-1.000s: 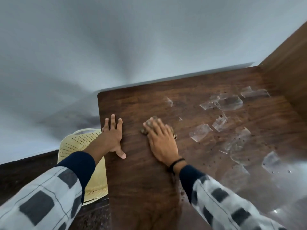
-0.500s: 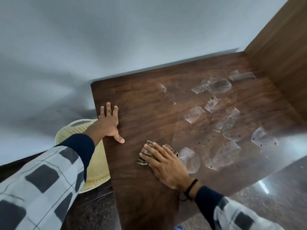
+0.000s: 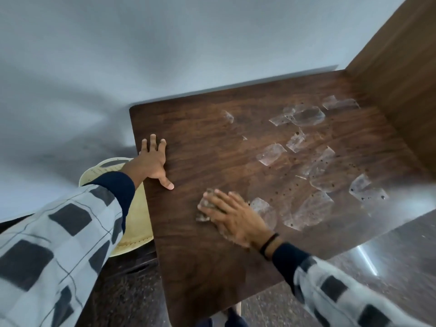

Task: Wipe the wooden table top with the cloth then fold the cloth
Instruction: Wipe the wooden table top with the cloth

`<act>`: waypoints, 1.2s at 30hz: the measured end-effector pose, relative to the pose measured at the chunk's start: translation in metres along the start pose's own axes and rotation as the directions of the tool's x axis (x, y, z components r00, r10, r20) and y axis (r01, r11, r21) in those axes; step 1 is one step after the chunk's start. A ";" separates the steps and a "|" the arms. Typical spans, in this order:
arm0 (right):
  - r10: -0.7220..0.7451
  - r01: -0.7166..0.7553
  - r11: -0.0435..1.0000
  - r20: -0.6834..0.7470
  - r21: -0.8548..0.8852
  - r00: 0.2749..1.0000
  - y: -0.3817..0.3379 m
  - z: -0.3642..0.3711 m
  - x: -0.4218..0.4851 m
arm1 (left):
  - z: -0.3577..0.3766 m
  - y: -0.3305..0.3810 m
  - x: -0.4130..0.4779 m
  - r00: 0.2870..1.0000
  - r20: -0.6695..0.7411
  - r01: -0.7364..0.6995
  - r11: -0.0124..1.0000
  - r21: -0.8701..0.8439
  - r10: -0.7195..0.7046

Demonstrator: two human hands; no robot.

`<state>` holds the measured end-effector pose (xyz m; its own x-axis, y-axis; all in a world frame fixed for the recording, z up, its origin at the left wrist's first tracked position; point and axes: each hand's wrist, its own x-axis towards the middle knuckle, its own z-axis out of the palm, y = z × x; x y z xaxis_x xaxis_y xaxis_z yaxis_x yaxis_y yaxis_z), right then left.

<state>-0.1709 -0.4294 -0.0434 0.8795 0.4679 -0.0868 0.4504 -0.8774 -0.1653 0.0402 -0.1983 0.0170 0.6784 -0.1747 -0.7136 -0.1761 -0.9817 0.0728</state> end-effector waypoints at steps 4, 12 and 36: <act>0.323 -0.317 0.941 -0.040 0.118 0.945 0.016 -0.020 0.046 | 0.002 -0.001 0.001 1.000 -0.013 -0.006 1.000 -0.007 0.006; -0.045 0.045 0.998 -0.007 0.040 0.999 -0.022 0.018 -0.041 | 0.004 -0.002 0.005 1.000 -0.030 0.006 1.000 0.002 -0.006; -0.110 0.110 0.993 0.011 0.049 0.994 -0.059 0.041 -0.131 | 0.004 0.000 -0.003 0.998 -0.067 0.010 1.000 -0.024 -0.012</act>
<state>-0.3192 -0.4343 -0.0629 0.8228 0.5629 -0.0786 0.5361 -0.8145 -0.2219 0.0352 -0.1975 0.0167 0.7266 -0.1680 -0.6662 -0.1522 -0.9849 0.0823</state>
